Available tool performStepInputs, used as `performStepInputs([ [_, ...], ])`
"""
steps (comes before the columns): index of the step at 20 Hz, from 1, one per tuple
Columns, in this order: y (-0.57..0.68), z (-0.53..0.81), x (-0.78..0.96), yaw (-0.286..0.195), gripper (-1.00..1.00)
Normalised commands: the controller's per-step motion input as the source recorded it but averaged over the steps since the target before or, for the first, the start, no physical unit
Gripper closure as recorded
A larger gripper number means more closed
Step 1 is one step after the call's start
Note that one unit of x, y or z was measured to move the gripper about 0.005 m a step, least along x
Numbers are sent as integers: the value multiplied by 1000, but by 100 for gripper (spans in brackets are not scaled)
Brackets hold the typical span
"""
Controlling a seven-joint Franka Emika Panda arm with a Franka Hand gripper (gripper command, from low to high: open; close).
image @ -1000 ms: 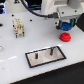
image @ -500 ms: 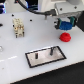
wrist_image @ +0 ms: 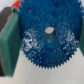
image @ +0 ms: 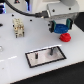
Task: Insert the blue gear onto the right peg, followed by the red gear
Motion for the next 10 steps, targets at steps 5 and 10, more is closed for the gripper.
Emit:
performStepInputs([
  [5,-255,231,733,0,100],
  [10,-276,167,706,0,100],
])
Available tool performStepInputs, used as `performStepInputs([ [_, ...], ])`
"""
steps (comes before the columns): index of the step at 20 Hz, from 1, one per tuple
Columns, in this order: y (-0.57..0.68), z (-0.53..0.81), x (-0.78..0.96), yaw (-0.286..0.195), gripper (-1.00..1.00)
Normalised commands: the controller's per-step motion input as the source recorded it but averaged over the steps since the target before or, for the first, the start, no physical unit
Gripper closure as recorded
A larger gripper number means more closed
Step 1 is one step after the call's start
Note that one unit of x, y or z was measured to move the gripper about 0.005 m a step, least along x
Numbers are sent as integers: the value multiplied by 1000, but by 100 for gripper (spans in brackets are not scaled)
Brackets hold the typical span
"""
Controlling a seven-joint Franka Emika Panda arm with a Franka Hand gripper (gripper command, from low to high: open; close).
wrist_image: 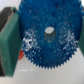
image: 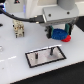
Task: Insert the blue gear onto the right peg, followed by the red gear
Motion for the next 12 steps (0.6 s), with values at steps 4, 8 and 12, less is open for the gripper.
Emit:
performStepInputs([
  [4,-236,73,615,0,100],
  [8,-188,26,492,0,100],
  [12,-148,0,401,0,100],
])
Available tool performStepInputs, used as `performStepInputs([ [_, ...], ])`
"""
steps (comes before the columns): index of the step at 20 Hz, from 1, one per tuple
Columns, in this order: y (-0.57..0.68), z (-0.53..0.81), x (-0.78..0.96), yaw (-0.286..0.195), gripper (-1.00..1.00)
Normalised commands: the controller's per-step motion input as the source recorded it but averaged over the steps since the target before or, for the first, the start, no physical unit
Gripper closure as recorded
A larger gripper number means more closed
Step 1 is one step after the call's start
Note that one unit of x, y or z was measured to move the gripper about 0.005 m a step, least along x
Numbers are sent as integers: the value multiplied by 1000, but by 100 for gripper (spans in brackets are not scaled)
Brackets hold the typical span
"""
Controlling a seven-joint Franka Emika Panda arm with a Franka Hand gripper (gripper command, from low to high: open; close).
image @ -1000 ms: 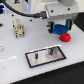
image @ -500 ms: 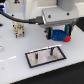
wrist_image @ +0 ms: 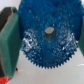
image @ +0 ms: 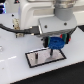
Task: Insert the blue gear onto the right peg, followed by the red gear
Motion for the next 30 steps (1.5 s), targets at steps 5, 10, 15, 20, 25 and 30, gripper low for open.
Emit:
performStepInputs([
  [5,-103,-49,287,0,100],
  [10,-114,-98,226,0,100],
  [15,-52,116,265,0,100],
  [20,-34,259,147,0,100],
  [25,-34,110,169,0,100],
  [30,-26,13,316,0,100],
])
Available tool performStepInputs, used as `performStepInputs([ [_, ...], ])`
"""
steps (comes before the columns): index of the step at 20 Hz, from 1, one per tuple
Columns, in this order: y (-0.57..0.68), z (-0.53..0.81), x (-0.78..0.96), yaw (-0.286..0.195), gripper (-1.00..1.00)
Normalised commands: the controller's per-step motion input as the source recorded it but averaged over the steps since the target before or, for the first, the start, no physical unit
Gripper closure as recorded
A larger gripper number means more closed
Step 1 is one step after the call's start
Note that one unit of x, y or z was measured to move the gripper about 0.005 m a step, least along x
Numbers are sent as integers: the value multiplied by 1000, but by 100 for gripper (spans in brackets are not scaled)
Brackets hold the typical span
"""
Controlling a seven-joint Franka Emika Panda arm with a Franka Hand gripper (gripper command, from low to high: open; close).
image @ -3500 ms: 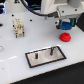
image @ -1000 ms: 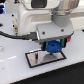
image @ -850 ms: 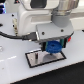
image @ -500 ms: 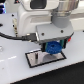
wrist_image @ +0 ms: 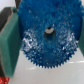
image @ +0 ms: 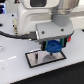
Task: Insert the blue gear onto the right peg, followed by the red gear
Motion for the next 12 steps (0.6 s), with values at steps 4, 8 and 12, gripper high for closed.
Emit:
performStepInputs([
  [4,-26,-18,310,0,100],
  [8,-28,-6,201,0,100],
  [12,38,-70,188,0,100],
])
